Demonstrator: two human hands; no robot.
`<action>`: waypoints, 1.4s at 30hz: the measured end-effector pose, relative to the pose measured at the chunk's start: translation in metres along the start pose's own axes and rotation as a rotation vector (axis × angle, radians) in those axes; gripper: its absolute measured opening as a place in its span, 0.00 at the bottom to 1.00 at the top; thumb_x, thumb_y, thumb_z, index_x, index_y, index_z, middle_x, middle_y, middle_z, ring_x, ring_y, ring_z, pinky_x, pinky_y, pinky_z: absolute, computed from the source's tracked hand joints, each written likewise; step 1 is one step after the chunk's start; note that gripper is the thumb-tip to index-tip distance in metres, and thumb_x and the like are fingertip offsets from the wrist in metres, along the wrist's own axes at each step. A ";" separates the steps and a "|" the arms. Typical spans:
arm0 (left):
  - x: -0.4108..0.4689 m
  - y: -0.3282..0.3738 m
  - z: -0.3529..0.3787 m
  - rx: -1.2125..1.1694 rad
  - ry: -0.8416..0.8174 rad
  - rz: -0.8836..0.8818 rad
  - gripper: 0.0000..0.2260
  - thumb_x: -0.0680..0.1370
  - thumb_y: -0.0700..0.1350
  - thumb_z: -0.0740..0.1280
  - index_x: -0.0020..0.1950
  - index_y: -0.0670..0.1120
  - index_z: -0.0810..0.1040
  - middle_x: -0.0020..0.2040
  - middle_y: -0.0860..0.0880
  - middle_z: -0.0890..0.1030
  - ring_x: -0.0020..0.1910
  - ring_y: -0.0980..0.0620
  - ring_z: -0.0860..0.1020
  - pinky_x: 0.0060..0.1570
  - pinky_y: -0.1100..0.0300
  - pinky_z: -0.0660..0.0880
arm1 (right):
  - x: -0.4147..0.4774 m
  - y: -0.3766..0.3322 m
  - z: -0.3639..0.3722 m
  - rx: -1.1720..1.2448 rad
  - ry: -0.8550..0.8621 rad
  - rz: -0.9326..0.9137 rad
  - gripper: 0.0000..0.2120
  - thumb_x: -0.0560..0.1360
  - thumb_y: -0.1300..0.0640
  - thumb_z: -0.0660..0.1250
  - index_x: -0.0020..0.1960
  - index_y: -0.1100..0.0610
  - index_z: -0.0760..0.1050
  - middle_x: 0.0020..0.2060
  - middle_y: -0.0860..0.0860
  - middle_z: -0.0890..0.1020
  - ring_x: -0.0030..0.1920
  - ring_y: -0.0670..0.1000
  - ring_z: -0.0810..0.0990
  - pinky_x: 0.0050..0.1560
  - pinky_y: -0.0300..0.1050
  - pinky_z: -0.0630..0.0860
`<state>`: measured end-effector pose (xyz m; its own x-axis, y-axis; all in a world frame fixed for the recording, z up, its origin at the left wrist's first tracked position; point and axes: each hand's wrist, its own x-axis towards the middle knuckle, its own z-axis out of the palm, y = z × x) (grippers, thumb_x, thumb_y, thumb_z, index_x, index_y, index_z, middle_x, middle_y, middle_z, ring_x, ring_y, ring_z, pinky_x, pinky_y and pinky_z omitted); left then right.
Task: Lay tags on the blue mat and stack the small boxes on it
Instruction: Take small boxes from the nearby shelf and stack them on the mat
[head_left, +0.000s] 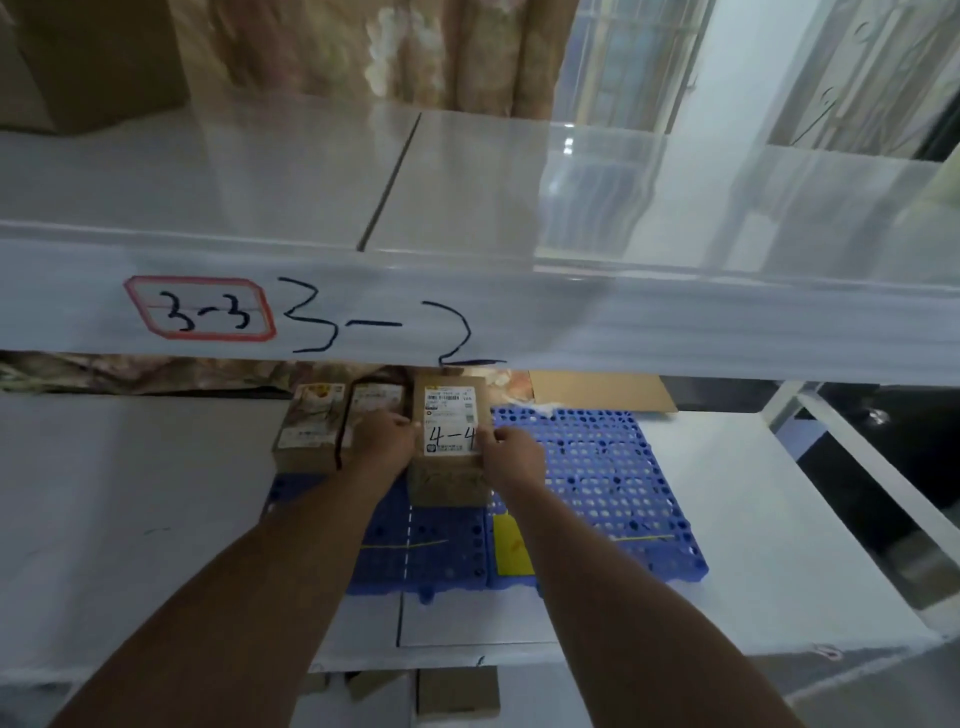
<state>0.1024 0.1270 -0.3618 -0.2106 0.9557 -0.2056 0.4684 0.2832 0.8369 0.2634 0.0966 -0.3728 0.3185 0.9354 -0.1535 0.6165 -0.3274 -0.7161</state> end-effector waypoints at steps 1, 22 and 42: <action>0.001 0.000 0.001 0.011 0.011 0.001 0.11 0.81 0.45 0.68 0.54 0.38 0.85 0.52 0.41 0.84 0.48 0.42 0.81 0.47 0.54 0.77 | 0.003 0.001 0.002 0.006 0.000 -0.006 0.21 0.83 0.46 0.60 0.51 0.60 0.84 0.37 0.53 0.81 0.33 0.48 0.75 0.29 0.40 0.65; 0.020 -0.004 0.002 0.189 0.099 0.078 0.16 0.80 0.48 0.69 0.37 0.41 0.84 0.33 0.46 0.80 0.33 0.47 0.78 0.36 0.58 0.73 | 0.022 -0.006 0.012 -0.100 0.014 -0.014 0.24 0.84 0.44 0.58 0.47 0.60 0.84 0.31 0.49 0.77 0.30 0.47 0.74 0.27 0.40 0.64; -0.093 -0.011 -0.218 0.939 0.087 0.290 0.30 0.80 0.69 0.45 0.81 0.62 0.54 0.82 0.53 0.55 0.80 0.46 0.56 0.77 0.43 0.52 | -0.113 -0.152 0.000 -0.732 -0.175 -0.652 0.32 0.82 0.37 0.43 0.82 0.50 0.52 0.82 0.51 0.52 0.81 0.56 0.49 0.79 0.58 0.48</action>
<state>-0.0703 0.0171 -0.2417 -0.0250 0.9996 0.0138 0.9949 0.0235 0.0981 0.1343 0.0406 -0.2466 -0.3150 0.9489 -0.0196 0.9441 0.3112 -0.1083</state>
